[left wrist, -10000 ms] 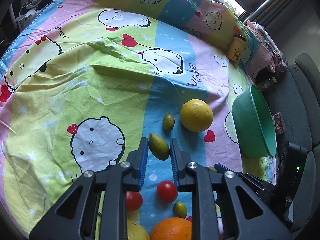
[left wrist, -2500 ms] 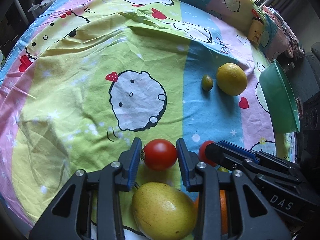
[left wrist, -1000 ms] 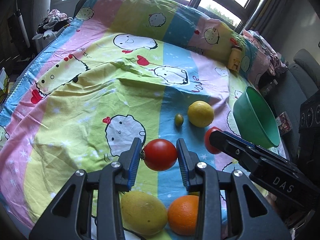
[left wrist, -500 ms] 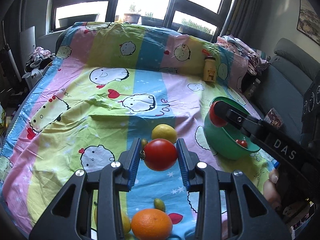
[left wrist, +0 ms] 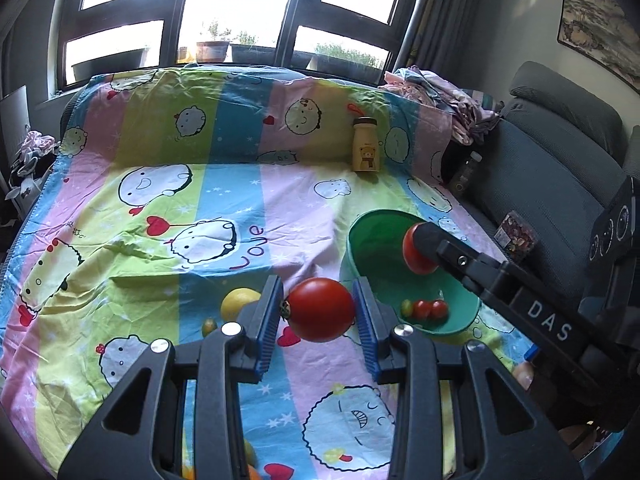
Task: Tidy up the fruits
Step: 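Lift and carry both held tomatoes toward the green bowl, then lower both tomatoes into the green bowl and open both grippers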
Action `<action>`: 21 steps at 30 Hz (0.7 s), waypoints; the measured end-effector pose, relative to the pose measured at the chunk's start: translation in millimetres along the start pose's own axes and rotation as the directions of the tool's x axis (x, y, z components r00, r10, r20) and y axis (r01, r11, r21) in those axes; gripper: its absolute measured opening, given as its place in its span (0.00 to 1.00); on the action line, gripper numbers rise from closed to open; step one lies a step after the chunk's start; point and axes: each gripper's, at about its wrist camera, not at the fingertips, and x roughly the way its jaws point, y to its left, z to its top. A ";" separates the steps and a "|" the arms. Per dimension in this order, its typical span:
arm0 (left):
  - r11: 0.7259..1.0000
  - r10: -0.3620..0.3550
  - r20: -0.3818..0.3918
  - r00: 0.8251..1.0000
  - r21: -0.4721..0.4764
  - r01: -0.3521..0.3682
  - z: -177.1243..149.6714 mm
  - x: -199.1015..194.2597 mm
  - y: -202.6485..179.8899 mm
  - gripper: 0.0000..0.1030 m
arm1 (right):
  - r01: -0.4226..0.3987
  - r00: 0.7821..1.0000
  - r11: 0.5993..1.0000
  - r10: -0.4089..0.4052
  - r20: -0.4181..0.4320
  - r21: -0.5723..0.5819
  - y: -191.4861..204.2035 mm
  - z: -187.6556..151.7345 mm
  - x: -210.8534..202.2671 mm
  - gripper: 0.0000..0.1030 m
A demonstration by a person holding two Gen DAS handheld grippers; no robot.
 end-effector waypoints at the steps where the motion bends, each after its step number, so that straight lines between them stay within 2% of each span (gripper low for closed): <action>1: 1.000 -0.005 0.001 1.000 0.011 0.005 2.3 2.6 -5.9 0.35 | 0.008 1.000 1.000 -0.008 0.007 0.013 -4.4 1.5 -1.7 0.28; 9: 0.996 -0.043 -0.022 0.999 0.072 0.044 11.3 31.8 -45.4 0.35 | 0.114 0.993 0.988 -0.115 0.012 0.100 -42.8 10.2 -11.7 0.28; 21: 0.992 -0.074 -0.104 0.992 0.095 0.084 10.9 79.0 -76.7 0.35 | 0.249 0.968 0.939 -0.237 -0.078 0.239 -94.2 10.2 -12.8 0.28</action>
